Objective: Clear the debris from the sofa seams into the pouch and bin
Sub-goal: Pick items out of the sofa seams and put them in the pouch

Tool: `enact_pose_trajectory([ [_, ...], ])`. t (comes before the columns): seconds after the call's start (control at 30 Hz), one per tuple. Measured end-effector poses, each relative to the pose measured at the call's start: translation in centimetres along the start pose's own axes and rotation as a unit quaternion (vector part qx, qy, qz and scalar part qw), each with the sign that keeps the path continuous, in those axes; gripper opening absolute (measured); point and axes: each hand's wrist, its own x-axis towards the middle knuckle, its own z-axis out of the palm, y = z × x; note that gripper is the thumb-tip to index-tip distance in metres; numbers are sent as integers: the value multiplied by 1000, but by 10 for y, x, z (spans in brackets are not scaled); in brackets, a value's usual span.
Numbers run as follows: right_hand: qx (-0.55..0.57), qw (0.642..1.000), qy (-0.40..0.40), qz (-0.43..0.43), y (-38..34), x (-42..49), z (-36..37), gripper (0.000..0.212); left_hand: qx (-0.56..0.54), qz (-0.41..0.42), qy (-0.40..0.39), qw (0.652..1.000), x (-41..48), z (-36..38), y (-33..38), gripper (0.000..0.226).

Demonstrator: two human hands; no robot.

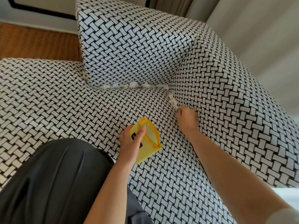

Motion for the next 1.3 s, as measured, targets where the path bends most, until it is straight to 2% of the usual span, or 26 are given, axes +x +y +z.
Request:
enact_pose_trajectory([
  [0.07, 128, 992, 5, -2, -2, -13, -13, 15, 8, 3, 1, 1000, -2, 0, 1, 89],
  [0.17, 339, 940, -34, -30, -8, -42, -39, 11, 15, 2, -5, 1000, -6, 0, 3, 92],
  [0.27, 401, 907, -92, -90, -20, -75, -59, 13, 25, 3, -1, 1000, -9, 0, 7, 90],
  [0.4, 337, 908, -168, -183, -36, -107, -58, 13, 25, -9, -9, 1000, -18, 1, 9, 92],
  [0.5, 293, 918, -169, -209, -39, -111, -48, 10, 3, -12, -7, 1000, -24, 2, 8, 92],
  [0.57, 334, 923, -108, -161, -32, -108, -38, 12, -8, -4, 0, 1000, -27, 3, 7, 88],
  [0.67, 347, 938, -11, -7, -11, -99, -19, 11, -1, 2, 2, 1000, -27, 3, 5, 86],
  [0.73, 289, 955, -7, 65, 6, -92, -6, 13, 5, -1, 1, 1000, -26, 3, 4, 88],
  [0.8, 218, 970, -32, 104, 23, -86, 1, 28, 9, -1, 0, 1000, -24, 2, 2, 89],
  [0.83, 178, 977, -39, 108, 30, -81, 3, 32, 11, 1, -1, 1000, -23, 2, 1, 88],
  [0.93, 75, 991, -31, 103, 39, -65, 6, 20, 3, 5, 4, 1000, -20, 4, 0, 87],
  [1.3, -21, 989, -57, 137, 27, -35, 17, 18, -11, 11, -4, 1000, -11, 4, -4, 88],
])
